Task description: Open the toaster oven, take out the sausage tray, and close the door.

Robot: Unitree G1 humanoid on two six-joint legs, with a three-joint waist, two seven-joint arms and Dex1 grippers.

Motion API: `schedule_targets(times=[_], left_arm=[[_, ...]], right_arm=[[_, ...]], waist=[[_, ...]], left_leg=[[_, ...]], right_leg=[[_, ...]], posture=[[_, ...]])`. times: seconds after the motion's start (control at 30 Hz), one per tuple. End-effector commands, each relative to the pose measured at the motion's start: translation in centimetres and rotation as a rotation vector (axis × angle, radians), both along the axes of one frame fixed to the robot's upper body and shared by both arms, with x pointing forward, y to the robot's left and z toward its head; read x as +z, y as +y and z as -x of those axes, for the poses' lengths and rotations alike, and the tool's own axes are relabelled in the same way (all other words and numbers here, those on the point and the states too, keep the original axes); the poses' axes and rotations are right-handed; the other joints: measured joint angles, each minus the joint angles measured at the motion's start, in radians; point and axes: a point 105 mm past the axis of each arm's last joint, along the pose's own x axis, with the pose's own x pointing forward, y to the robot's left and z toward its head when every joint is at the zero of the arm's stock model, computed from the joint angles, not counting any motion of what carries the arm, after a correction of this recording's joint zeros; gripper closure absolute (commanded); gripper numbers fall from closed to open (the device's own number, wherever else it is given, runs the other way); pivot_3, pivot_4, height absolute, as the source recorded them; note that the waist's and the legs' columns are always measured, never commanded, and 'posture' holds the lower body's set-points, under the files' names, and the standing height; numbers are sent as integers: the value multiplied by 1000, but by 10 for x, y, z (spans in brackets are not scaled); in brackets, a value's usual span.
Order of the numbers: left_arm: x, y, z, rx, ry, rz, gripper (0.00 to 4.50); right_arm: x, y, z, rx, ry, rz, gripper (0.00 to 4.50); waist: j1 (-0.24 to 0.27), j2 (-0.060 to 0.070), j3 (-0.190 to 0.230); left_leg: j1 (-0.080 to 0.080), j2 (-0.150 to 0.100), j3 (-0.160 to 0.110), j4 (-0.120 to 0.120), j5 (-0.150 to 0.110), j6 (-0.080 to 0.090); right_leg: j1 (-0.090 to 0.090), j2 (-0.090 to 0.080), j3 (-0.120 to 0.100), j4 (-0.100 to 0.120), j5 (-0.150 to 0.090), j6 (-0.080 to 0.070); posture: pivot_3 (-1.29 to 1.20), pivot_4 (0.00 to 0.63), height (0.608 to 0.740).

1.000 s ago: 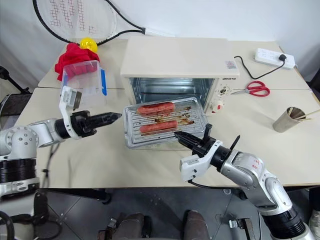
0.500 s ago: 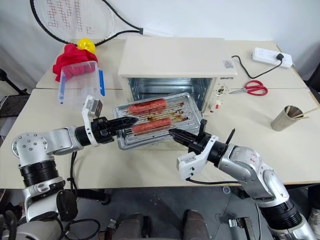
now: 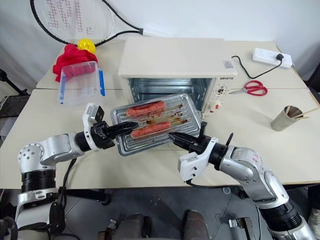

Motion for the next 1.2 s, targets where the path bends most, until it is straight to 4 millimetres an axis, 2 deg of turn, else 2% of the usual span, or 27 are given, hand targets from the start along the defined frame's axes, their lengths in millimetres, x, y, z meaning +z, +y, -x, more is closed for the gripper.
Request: schedule_targets(times=[0.03, 0.17, 0.27, 0.33, 0.4, 0.47, 0.53, 0.63, 0.8, 0.83, 0.9, 1.07, 1.1, 1.2], left_arm=[[3, 17, 6, 38, -14, 45, 4500], [-4, 44, 19, 95, -3, 86, 4500], [-8, 63, 33, 130, -3, 116, 4500], [-13, 74, 41, 185, -6, 143, 4500], [-24, 89, 58, 269, 8, 189, 4500], [-30, 95, 73, 360, -20, 244, 4500], [-32, 93, 81, 419, -39, 263, 4500], [-31, 93, 89, 538, -76, 300, 4500], [-32, 103, 105, 743, -104, 358, 4500], [-32, 106, 108, 788, -108, 371, 4500], [-34, 114, 112, 880, -103, 401, 4500], [-38, 115, 112, 966, -71, 434, 4500], [-38, 115, 111, 972, -68, 438, 4500], [-33, 121, 103, 1021, -75, 468, 4500]], right_arm=[[11, -11, 3, -4, 31, -48, 3012], [5, -32, 4, -17, 112, -58, 1724], [3, -51, 1, -46, 159, -68, 1724], [1, -55, 5, -4, 233, -94, 1724], [5, -69, -2, -29, 313, -163, 1724], [4, -85, -13, -73, 353, -196, 1724], [-2, -93, -18, -82, 400, -195, 1724], [-18, -107, -28, -117, 512, -260, 2332], [-47, -125, -31, -161, 673, -257, 4111], [-54, -127, -31, -167, 711, -247, 4300], [-68, -128, -29, -167, 815, -262, 4414], [-79, -127, -32, -156, 904, -280, 4414], [-79, -126, -34, -153, 904, -285, 4414], [-58, -113, -43, -54, 878, -400, 4414]], waist=[[0, 0, 0], [0, 0, 0], [-1, 0, 0], [-1, 0, 0], [-2, 0, 0], [-10, 1, 0], [-7, 0, 0], [8, 0, 0], [4, 0, 0], [3, 0, -1], [1, 0, -1], [1, 0, -1], [1, 0, -1], [2, 0, -1]], left_leg=[[0, 0, 0, 0, 0, 0], [0, 0, 1, -1, 0, 0], [1, 0, 2, -1, 0, 0], [1, 0, 2, -1, 0, 0], [1, 1, 3, -2, 0, 0], [2, 1, 4, -2, -1, 0], [2, 1, 4, -2, -1, 0], [2, 1, 2, 0, -1, 0], [2, 1, 2, 1, -2, 1], [1, 1, 2, 1, -2, 1], [2, 1, 3, 1, -2, 1], [2, 1, 2, 2, -3, 2], [2, 1, 3, 2, -3, 2], [2, 2, 2, 4, -4, 2]], right_leg=[[0, 0, 0, 0, 0, 0], [0, 0, 0, -1, 0, 0], [0, 1, 1, -1, 0, 0], [0, 1, 1, -1, 0, 0], [0, 1, 2, -1, 0, -1], [0, 1, 3, -2, 0, -1], [0, 0, 3, -3, 0, 0], [2, 0, 2, -3, 0, -1], [3, -1, 3, -4, 0, -1], [3, 0, 3, -4, 0, -1], [3, 0, 3, -5, 0, -1], [4, 1, 2, -10, 0, -1], [4, 1, 3, -10, 0, -1], [6, 1, 2, -10, 0, -1]], posture=[[0, 150, 740], [0, 150, 740], [0, 150, 740], [0, 150, 740], [0, 150, 740], [0, 150, 740], [0, 150, 740], [0, 150, 740], [0, 150, 740], [0, 150, 740], [0, 150, 740], [0, 150, 740], [0, 150, 740], [0, 150, 740]])
